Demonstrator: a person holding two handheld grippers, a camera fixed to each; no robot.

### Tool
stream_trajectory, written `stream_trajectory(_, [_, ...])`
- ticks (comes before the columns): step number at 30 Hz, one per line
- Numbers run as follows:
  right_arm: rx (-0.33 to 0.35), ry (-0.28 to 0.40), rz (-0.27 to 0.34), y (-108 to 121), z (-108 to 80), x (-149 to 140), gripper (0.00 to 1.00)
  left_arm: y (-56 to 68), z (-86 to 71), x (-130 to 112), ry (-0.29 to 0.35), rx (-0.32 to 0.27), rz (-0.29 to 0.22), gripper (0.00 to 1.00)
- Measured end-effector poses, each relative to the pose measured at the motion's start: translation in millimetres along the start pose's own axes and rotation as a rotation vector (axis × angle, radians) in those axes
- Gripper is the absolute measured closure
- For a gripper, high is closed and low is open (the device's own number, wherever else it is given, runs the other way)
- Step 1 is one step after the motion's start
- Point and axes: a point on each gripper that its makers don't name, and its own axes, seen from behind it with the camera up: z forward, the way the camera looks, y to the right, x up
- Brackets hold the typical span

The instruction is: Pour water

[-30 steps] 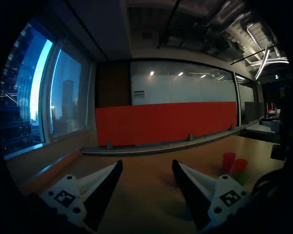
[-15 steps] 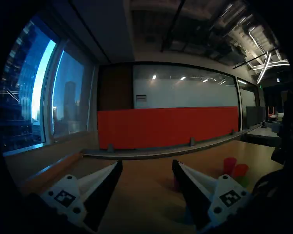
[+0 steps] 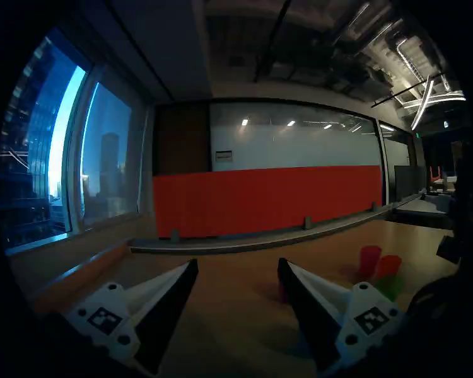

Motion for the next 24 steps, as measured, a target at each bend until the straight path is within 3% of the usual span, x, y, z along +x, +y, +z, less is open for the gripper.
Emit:
stream_trajectory(11, [-0.017, -0.021, -0.021, -4, -2.4, -26, 0.01, -10.9, 0.7, -38, -0.011, 0.048, -0.024, 0.06])
stream_trajectory(24, [-0.028, -0.043, -0.017, -4, -3.6, -40, 0.01, -14.8, 5.2, -58, -0.015, 0.082, -0.032, 0.06])
